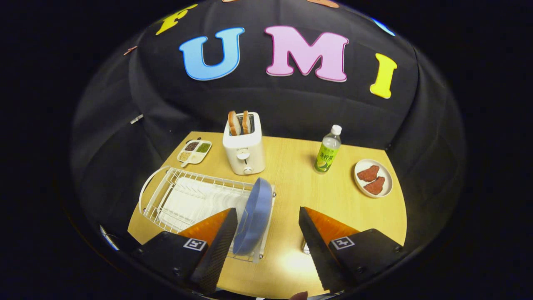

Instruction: Take the plate from the dish rack, then take the spoon from the basket and place it into the plate.

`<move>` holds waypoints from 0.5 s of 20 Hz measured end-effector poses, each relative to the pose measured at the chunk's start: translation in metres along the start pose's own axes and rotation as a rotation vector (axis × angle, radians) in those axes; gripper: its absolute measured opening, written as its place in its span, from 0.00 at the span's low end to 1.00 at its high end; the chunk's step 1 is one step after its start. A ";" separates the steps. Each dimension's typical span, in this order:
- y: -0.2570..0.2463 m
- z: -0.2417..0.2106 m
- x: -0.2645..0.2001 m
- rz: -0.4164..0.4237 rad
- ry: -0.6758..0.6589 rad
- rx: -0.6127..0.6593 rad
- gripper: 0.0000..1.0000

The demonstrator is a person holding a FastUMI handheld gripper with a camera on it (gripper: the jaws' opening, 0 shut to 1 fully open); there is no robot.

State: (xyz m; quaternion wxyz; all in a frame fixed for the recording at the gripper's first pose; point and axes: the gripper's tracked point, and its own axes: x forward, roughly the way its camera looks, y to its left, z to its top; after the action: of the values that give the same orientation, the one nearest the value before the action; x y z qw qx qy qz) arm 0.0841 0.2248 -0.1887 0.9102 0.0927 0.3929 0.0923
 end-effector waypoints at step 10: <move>-0.005 -0.055 0.074 -0.222 0.246 0.006 0.41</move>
State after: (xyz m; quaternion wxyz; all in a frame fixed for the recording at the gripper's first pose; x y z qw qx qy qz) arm 0.0943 0.2426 -0.2783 0.8596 0.0396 0.5093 0.0008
